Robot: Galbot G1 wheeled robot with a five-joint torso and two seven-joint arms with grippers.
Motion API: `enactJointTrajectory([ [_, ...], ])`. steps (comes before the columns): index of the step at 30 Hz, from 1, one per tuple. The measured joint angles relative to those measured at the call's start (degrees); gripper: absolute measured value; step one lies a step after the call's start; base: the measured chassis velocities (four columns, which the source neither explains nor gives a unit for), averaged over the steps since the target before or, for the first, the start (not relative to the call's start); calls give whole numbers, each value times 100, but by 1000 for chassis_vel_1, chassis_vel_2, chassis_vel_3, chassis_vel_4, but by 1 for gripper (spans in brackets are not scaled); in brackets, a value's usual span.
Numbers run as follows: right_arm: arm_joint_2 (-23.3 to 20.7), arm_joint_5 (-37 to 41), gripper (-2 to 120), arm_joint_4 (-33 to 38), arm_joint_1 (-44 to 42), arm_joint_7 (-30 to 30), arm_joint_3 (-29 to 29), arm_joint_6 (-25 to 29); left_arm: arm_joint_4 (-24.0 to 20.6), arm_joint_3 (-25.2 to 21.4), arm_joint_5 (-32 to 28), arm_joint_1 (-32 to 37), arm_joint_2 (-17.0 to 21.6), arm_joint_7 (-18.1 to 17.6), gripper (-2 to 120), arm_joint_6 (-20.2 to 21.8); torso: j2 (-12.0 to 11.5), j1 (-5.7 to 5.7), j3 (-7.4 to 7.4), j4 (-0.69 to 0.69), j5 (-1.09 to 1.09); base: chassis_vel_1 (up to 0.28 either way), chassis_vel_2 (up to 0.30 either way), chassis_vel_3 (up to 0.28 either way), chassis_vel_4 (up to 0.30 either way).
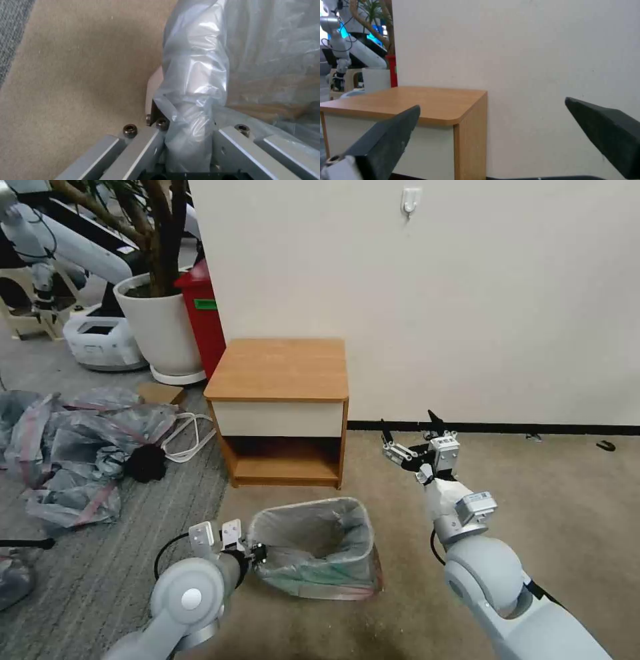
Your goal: Pick up the garbage bag from the table and place it over the trash can.
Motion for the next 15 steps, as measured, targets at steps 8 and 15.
enactJointTrajectory([
  [8, -1, -6, 111, 5, -36, -1, 13, -1, 153, 171, -22, -141, -58, -160, 1, 183, 0, 0, 0, 0, 0, 0, 0, 0, 0],
  [15, -20, -8, 104, 25, -60, -1, 39, -2, 226, 188, -26, -164, -69, -212, 20, 243, 0, 0, -1, 0, 3, 0, 0, 0, 0],
])
